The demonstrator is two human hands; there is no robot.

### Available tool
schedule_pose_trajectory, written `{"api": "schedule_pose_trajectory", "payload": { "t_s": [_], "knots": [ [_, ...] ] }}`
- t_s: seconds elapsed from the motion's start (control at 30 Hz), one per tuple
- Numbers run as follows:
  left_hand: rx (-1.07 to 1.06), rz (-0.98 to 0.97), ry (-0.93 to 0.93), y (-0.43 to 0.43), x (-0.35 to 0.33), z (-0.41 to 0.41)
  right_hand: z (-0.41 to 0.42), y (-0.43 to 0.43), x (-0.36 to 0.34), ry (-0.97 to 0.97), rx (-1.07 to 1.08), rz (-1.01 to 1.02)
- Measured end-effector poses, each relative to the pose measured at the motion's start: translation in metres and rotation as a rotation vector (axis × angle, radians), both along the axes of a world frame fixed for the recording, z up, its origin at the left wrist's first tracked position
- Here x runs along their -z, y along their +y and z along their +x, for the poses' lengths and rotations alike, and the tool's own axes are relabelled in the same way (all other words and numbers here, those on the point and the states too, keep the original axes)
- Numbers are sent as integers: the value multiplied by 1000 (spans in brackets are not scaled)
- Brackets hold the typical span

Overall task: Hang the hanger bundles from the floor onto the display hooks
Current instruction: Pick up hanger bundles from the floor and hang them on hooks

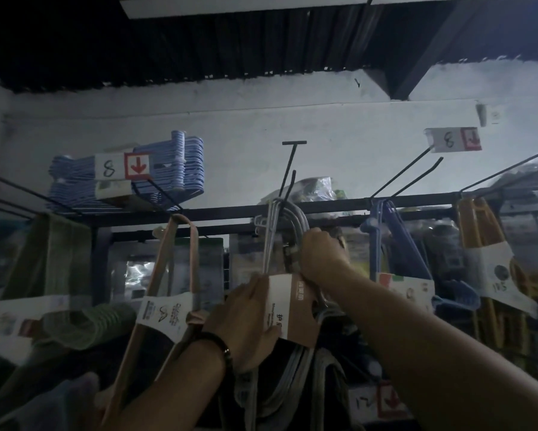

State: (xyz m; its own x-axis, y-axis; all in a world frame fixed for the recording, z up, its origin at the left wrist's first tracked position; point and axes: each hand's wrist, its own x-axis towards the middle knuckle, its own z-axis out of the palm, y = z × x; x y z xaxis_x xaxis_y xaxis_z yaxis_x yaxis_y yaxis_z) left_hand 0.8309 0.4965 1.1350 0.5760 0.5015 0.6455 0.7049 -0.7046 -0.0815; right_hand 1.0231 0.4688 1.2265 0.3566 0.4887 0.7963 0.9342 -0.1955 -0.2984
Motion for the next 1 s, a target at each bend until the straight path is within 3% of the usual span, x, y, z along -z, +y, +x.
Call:
{"api": "schedule_pose_trajectory", "payload": {
  "t_s": [0.27, 0.4, 0.53, 0.63, 0.73, 0.83, 1.0],
  "knots": [
    [-167, -92, 104, -18, -1, -3, 18, -8, 0, -78, -143, -336],
    [-122, -124, 71, -54, -15, -24, 9, -53, 3, 12, -180, -165],
    [1, -85, -169, -109, -7, -77, -20, -108, 11, -69, -304, -35],
    [-71, 81, -235, -156, 15, -131, -73, -140, 36, -173, -416, 32],
    [-171, 94, -254, -198, 42, -192, -142, -168, 76, -268, -533, 69],
    [-276, -26, -276, -236, 83, -259, -213, -191, 125, -275, -697, -16],
    [-524, -398, -299, -312, 190, -401, -365, -233, 238, -277, -968, -267]
  ]
}}
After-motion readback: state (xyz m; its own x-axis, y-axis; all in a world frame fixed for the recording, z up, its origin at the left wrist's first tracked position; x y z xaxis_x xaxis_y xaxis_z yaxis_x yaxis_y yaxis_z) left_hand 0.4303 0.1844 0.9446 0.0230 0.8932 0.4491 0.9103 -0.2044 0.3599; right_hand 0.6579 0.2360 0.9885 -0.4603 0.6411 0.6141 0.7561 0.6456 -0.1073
